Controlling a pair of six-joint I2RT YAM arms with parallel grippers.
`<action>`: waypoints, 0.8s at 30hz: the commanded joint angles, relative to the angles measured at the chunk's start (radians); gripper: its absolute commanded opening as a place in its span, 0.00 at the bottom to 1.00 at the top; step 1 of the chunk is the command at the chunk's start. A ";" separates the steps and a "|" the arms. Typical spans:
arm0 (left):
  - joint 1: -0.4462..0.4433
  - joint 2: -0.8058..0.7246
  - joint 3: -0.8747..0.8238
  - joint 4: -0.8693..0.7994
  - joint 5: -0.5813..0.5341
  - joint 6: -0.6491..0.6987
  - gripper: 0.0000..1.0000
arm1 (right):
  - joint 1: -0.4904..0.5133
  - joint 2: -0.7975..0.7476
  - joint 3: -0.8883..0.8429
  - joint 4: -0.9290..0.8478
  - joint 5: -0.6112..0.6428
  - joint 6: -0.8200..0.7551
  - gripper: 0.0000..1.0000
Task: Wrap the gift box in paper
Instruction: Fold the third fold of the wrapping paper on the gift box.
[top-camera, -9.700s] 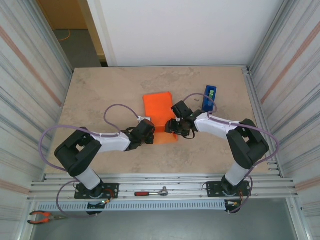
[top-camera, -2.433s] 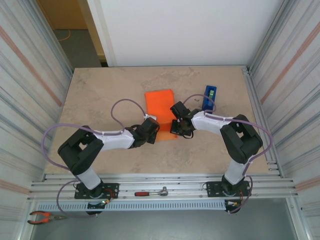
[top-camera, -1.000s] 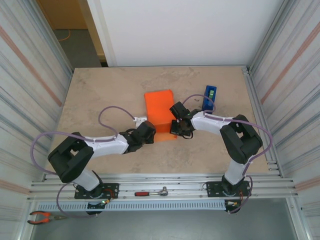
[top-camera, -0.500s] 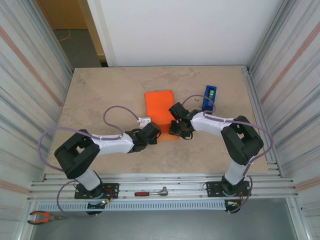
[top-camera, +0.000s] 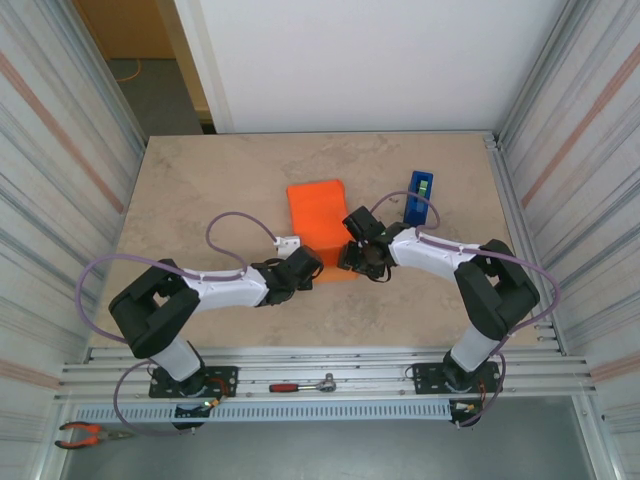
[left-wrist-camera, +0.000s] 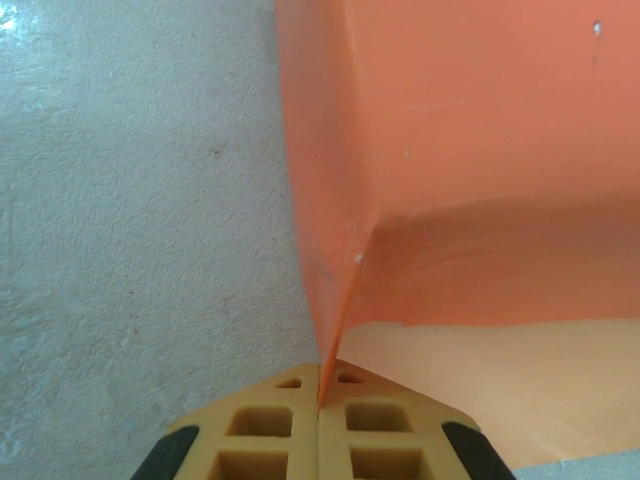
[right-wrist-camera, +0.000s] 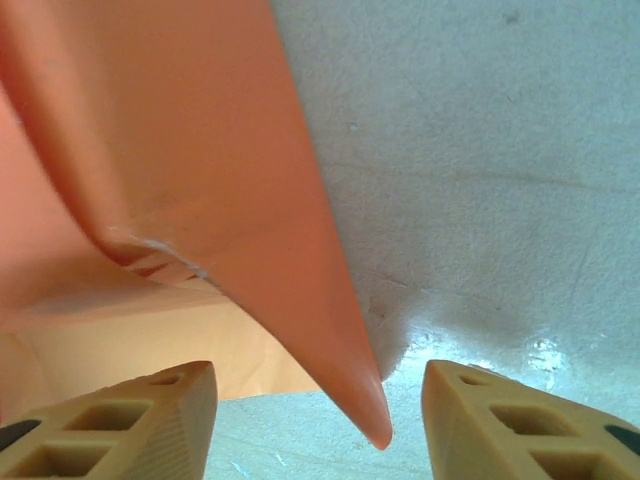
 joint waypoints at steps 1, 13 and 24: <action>-0.007 -0.011 0.013 -0.050 -0.033 -0.013 0.00 | 0.014 0.017 -0.008 -0.003 0.003 0.025 0.50; -0.008 0.009 0.036 -0.060 -0.031 0.008 0.00 | 0.027 0.035 0.005 -0.001 0.003 0.020 0.04; -0.008 0.006 0.033 -0.065 -0.036 0.009 0.00 | 0.035 -0.025 0.048 -0.121 0.114 -0.035 0.85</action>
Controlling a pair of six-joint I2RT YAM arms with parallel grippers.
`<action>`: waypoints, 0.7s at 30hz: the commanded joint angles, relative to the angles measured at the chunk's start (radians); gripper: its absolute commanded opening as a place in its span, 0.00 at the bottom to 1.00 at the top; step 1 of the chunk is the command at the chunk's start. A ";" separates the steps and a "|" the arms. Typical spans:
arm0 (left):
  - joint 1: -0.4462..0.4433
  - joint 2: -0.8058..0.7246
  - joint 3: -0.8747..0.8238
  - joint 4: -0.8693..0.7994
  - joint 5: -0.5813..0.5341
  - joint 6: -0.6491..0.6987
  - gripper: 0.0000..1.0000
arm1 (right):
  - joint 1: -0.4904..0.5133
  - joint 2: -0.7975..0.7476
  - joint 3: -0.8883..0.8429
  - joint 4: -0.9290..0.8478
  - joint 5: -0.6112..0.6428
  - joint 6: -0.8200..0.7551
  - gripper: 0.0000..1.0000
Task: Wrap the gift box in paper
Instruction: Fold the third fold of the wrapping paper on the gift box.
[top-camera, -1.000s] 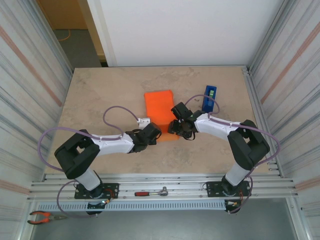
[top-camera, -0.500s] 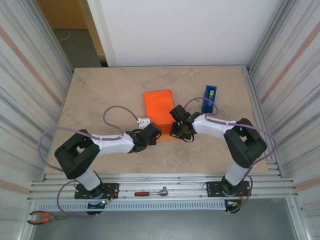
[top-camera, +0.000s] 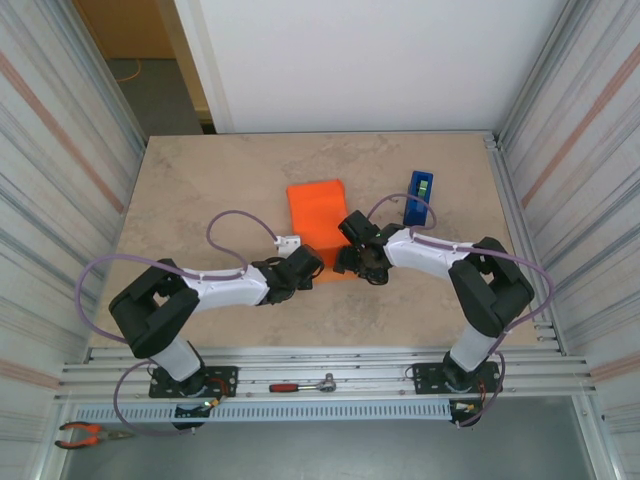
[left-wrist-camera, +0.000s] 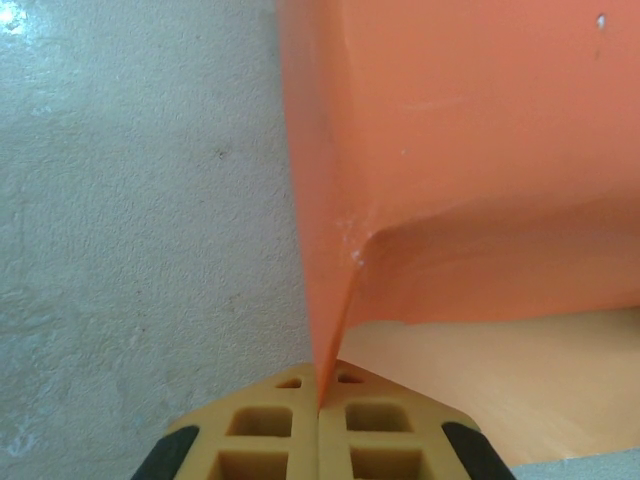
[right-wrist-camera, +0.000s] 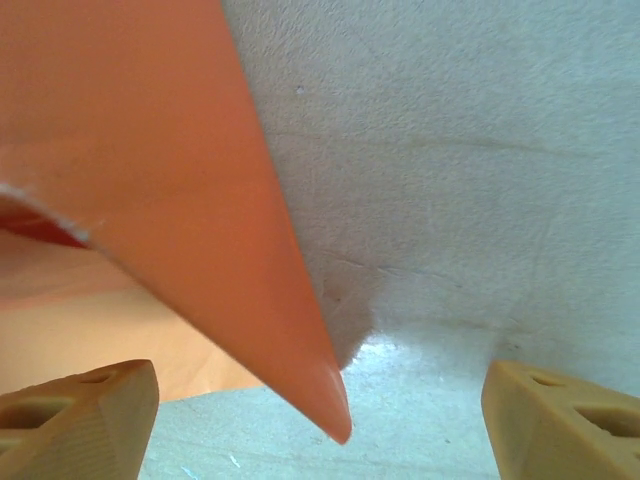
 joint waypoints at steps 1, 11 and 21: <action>-0.008 0.006 0.014 -0.029 -0.032 0.003 0.00 | 0.009 -0.046 0.033 -0.050 0.052 -0.041 0.86; -0.008 0.008 0.009 -0.026 -0.036 -0.005 0.00 | -0.022 -0.005 0.044 0.016 -0.020 -0.026 0.77; -0.008 0.011 0.010 -0.025 -0.037 -0.004 0.00 | -0.033 0.065 0.059 0.064 -0.049 -0.046 0.64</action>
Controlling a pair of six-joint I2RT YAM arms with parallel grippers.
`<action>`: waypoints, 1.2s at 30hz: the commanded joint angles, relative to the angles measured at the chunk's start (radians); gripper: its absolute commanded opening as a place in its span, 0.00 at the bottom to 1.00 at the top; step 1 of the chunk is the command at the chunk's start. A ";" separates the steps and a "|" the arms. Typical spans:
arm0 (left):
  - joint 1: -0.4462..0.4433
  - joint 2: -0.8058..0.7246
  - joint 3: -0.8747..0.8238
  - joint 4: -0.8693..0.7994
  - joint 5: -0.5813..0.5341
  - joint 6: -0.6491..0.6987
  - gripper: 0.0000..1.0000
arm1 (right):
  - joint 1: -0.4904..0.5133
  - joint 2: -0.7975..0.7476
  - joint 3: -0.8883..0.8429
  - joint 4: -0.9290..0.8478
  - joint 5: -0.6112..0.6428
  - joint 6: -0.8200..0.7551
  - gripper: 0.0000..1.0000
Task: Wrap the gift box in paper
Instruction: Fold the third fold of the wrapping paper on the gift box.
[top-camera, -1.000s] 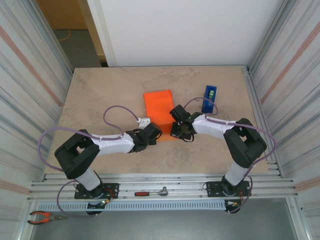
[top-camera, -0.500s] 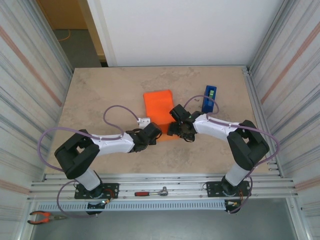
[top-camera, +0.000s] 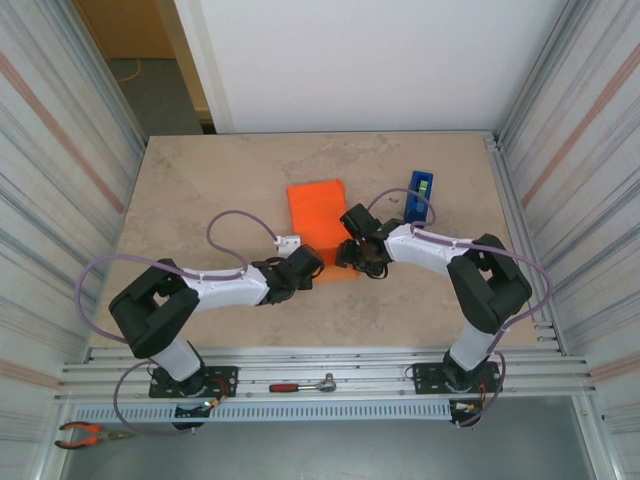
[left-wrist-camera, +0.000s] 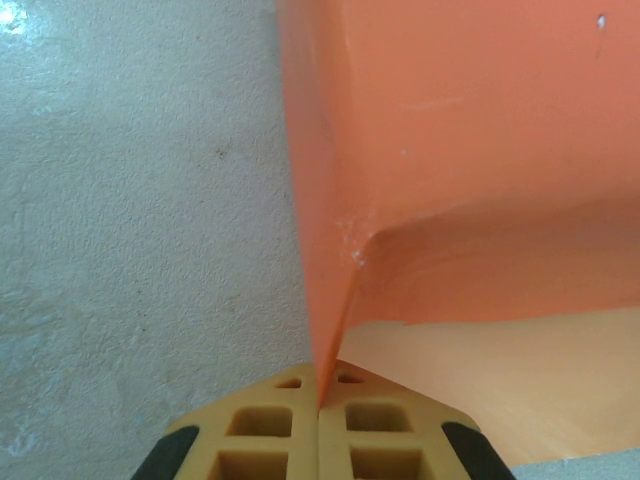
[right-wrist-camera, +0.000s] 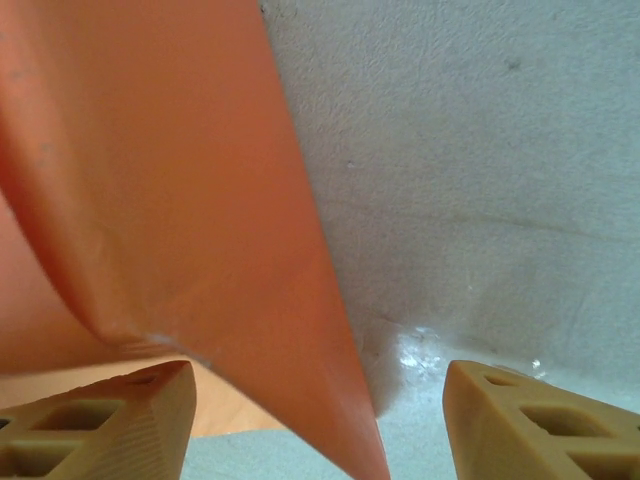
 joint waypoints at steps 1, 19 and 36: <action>-0.009 0.011 0.010 -0.026 -0.035 -0.003 0.00 | 0.000 0.033 0.029 0.011 -0.013 -0.006 0.61; -0.018 -0.012 0.008 -0.008 -0.037 0.008 0.00 | 0.024 0.066 -0.003 0.048 -0.007 -0.009 0.10; -0.003 -0.224 -0.034 -0.006 -0.090 0.118 0.38 | 0.064 0.044 -0.029 0.045 0.003 0.010 0.00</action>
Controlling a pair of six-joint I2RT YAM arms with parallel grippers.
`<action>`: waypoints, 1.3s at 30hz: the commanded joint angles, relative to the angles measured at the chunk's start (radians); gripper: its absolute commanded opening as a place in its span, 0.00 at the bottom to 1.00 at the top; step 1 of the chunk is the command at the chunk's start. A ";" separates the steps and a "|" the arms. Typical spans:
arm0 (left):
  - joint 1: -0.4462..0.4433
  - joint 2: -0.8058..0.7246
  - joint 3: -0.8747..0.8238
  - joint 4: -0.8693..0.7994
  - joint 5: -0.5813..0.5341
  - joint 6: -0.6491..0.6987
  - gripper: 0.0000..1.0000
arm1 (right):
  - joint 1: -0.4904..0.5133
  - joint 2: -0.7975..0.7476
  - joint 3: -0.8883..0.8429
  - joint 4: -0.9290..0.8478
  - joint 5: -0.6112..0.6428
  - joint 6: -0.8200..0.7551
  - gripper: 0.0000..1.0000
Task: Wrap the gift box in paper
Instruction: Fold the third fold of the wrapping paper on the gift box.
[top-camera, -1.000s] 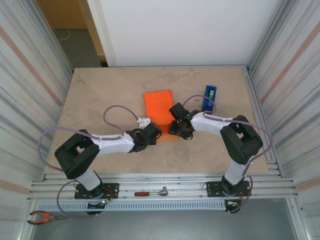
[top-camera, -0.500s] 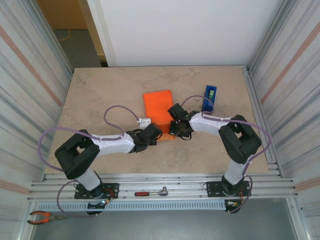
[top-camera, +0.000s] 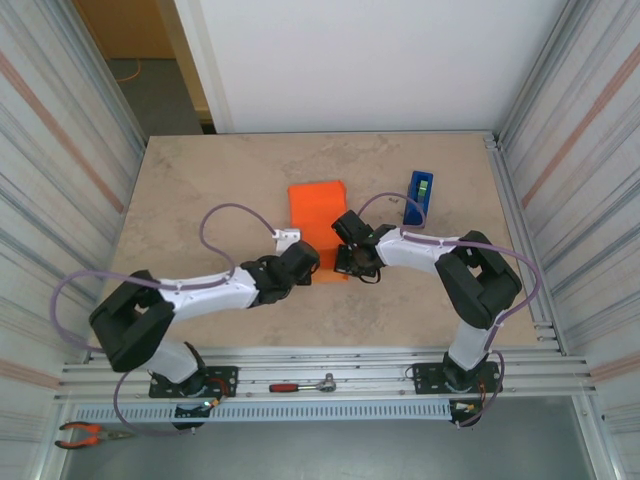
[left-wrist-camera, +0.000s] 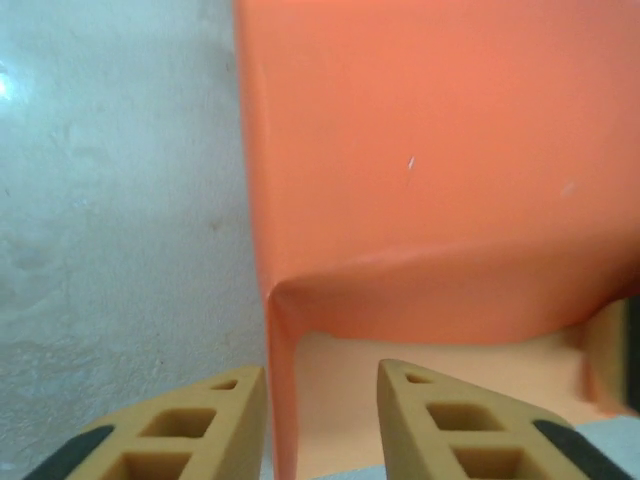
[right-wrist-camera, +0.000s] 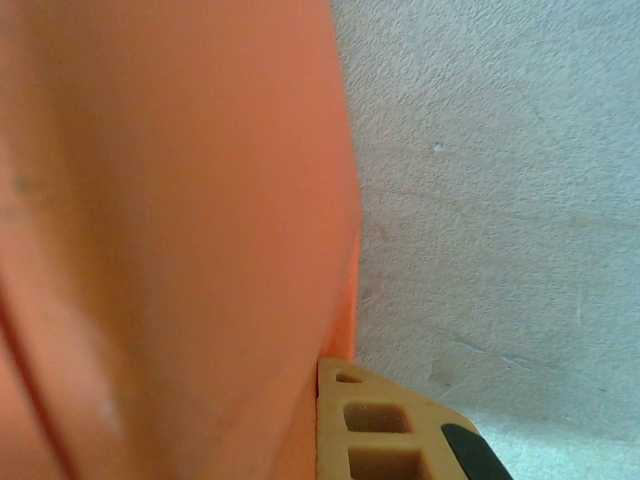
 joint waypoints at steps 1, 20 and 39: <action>0.016 -0.092 -0.038 0.007 -0.048 0.032 0.40 | 0.016 -0.006 -0.018 -0.027 0.000 0.012 0.00; 0.049 0.049 -0.049 0.109 -0.012 0.055 0.37 | 0.034 -0.006 -0.011 -0.051 0.016 0.021 0.00; 0.035 0.179 -0.016 0.121 -0.030 0.054 0.16 | 0.029 -0.122 -0.005 -0.149 0.083 0.005 0.93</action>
